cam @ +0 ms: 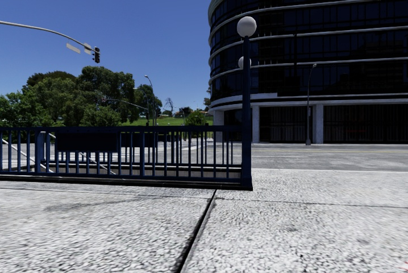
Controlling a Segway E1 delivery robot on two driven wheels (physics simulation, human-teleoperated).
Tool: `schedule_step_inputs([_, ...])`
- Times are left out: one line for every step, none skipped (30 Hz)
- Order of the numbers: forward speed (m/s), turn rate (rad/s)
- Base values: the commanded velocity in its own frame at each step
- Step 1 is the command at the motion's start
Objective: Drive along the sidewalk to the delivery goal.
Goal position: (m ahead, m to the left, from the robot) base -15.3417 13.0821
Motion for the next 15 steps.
schedule_step_inputs([0.00, 0.00])
schedule_step_inputs([0.00, 0.00])
schedule_step_inputs([0.00, 0.00])
schedule_step_inputs([0.00, 0.00])
schedule_step_inputs([0.00, 0.00])
schedule_step_inputs([0.00, 0.00])
schedule_step_inputs([0.00, 0.00])
schedule_step_inputs([0.00, 0.00])
schedule_step_inputs([0.00, 0.00])
schedule_step_inputs([0.00, 0.00])
schedule_step_inputs([0.00, 0.00])
schedule_step_inputs([0.00, 0.00])
schedule_step_inputs([0.00, 0.00])
schedule_step_inputs([0.00, 0.00])
schedule_step_inputs([0.00, 0.00])
